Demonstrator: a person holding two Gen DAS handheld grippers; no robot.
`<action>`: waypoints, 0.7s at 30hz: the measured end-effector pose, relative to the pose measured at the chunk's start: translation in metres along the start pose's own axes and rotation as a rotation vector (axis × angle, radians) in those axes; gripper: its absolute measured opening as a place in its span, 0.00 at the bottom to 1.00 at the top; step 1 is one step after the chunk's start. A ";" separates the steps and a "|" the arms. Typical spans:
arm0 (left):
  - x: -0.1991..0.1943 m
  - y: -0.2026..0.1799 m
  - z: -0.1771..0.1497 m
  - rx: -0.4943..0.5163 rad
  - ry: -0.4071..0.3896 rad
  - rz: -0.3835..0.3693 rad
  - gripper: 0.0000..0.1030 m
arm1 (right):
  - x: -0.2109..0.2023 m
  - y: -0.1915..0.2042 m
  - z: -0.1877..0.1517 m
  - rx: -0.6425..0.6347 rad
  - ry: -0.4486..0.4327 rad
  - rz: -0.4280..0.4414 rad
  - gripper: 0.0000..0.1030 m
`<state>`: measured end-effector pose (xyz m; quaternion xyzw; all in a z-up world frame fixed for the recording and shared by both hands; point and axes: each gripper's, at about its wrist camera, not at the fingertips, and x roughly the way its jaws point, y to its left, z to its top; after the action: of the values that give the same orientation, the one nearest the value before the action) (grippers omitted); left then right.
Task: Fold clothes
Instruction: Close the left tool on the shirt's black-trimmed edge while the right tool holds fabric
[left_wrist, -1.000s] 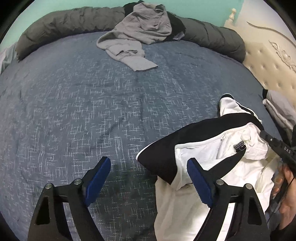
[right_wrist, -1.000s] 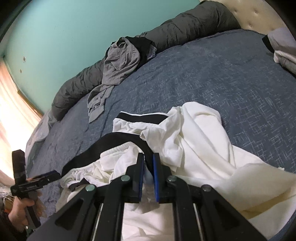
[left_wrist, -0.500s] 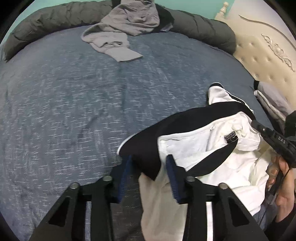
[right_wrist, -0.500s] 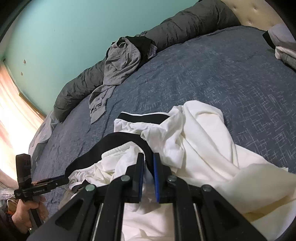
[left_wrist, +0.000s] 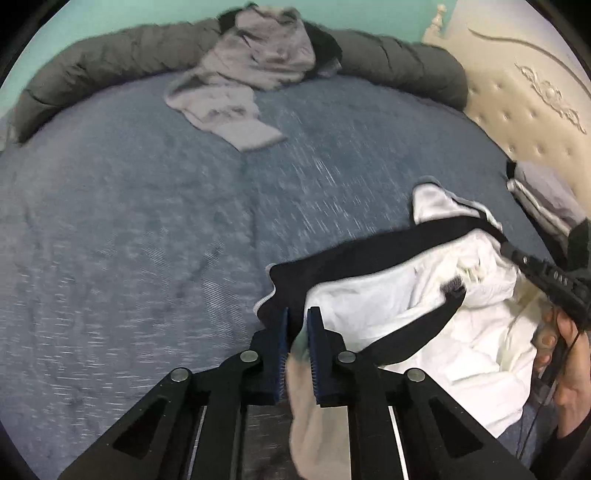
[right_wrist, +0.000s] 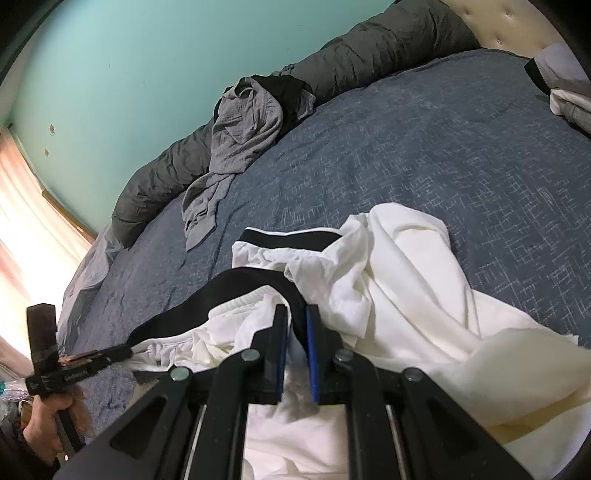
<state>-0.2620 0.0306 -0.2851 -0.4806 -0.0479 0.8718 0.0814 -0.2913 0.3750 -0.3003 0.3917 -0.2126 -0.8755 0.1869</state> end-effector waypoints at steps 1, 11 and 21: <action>-0.008 0.003 0.002 -0.013 -0.024 0.012 0.09 | 0.000 0.001 0.000 -0.001 -0.002 0.007 0.10; 0.000 0.008 0.008 -0.086 0.012 -0.022 0.12 | 0.002 0.007 -0.001 -0.024 0.011 0.017 0.10; -0.004 0.020 0.013 -0.085 -0.012 0.000 0.27 | 0.002 0.006 0.000 -0.014 0.014 0.027 0.10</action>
<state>-0.2731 0.0101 -0.2783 -0.4786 -0.0851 0.8718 0.0608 -0.2914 0.3685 -0.2985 0.3935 -0.2103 -0.8716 0.2029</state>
